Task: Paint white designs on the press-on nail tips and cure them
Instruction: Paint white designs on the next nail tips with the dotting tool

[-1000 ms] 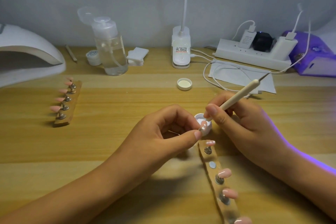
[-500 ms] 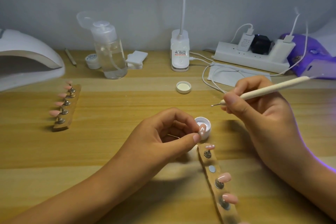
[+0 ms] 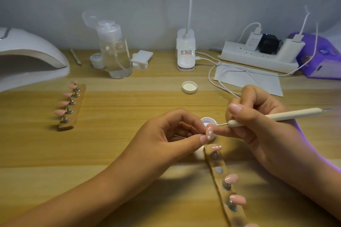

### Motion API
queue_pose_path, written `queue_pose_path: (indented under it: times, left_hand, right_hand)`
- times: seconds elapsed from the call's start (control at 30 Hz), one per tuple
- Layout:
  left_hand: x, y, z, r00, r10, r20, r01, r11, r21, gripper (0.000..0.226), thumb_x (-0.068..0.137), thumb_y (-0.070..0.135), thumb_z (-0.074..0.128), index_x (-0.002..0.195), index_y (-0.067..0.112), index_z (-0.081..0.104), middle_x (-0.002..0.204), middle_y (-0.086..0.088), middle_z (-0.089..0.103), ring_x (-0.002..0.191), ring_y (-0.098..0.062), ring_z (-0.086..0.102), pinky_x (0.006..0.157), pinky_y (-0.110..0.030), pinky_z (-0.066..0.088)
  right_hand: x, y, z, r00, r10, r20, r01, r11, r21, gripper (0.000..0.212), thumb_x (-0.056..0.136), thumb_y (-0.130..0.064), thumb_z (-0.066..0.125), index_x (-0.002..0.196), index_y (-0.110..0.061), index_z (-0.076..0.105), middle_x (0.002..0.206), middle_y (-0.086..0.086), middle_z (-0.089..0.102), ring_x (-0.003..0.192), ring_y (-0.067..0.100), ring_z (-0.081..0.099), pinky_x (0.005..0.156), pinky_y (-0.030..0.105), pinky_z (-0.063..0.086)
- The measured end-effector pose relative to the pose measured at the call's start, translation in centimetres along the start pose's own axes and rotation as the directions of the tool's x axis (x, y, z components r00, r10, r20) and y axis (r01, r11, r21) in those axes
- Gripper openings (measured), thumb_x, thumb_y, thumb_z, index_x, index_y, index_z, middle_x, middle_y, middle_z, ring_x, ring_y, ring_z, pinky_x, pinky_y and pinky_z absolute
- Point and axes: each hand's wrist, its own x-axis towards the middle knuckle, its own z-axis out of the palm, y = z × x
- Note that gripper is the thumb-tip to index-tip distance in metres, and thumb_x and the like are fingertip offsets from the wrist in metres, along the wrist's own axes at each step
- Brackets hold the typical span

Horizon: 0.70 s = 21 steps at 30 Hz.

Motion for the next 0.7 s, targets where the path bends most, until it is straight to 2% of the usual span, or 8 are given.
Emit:
queue_pose_path:
  times: [0.17, 0.37, 0.53, 0.7]
  left_hand:
    - [0.03, 0.10, 0.14, 1.000, 0.000, -0.003, 0.000, 1.000, 0.003, 0.012, 0.077, 0.014, 0.072, 0.079, 0.026, 0.071, 0.074, 0.012, 0.070, 0.068, 0.002, 0.060, 0.063, -0.009, 0.044]
    - [0.09, -0.10, 0.05, 1.000, -0.006, -0.016, 0.007, 1.000, 0.018, 0.013, 0.075, 0.016, 0.074, 0.077, 0.028, 0.071, 0.077, 0.008, 0.072, 0.071, -0.002, 0.061, 0.064, -0.012, 0.046]
    - [0.07, -0.10, 0.07, 1.000, -0.009, -0.015, 0.010, 1.000, 0.018, 0.012, 0.075, 0.017, 0.074, 0.079, 0.028, 0.071, 0.078, 0.006, 0.072, 0.072, -0.003, 0.061, 0.065, -0.014, 0.047]
    - [0.01, -0.03, 0.11, 1.000, -0.011, -0.005, 0.011, 1.000, 0.006, 0.011, 0.075, 0.016, 0.074, 0.079, 0.027, 0.072, 0.075, 0.008, 0.071, 0.070, -0.003, 0.059, 0.063, -0.013, 0.046]
  right_hand:
    - [0.07, 0.02, 0.02, 1.000, -0.005, -0.019, 0.005, 1.000, -0.024, 0.027, 0.072, -0.008, 0.073, 0.059, -0.022, 0.053, 0.057, -0.004, 0.053, 0.052, 0.005, 0.059, 0.067, 0.032, 0.059]
    - [-0.02, 0.02, 0.04, 0.999, 0.008, 0.046, -0.006, 0.998, -0.058, 0.019, 0.077, -0.018, 0.065, 0.062, -0.022, 0.054, 0.057, -0.002, 0.052, 0.053, 0.005, 0.054, 0.061, 0.018, 0.051]
    - [0.01, 0.17, 0.03, 0.999, 0.015, 0.039, -0.012, 0.997, -0.078, 0.018, 0.076, -0.019, 0.065, 0.062, -0.022, 0.054, 0.057, 0.000, 0.050, 0.053, 0.007, 0.050, 0.063, 0.024, 0.054]
    - [-0.02, 0.16, 0.18, 0.999, 0.020, 0.039, -0.016, 0.997, -0.080, 0.019, 0.075, -0.019, 0.066, 0.062, -0.022, 0.053, 0.058, 0.000, 0.049, 0.052, 0.006, 0.050, 0.062, 0.024, 0.053]
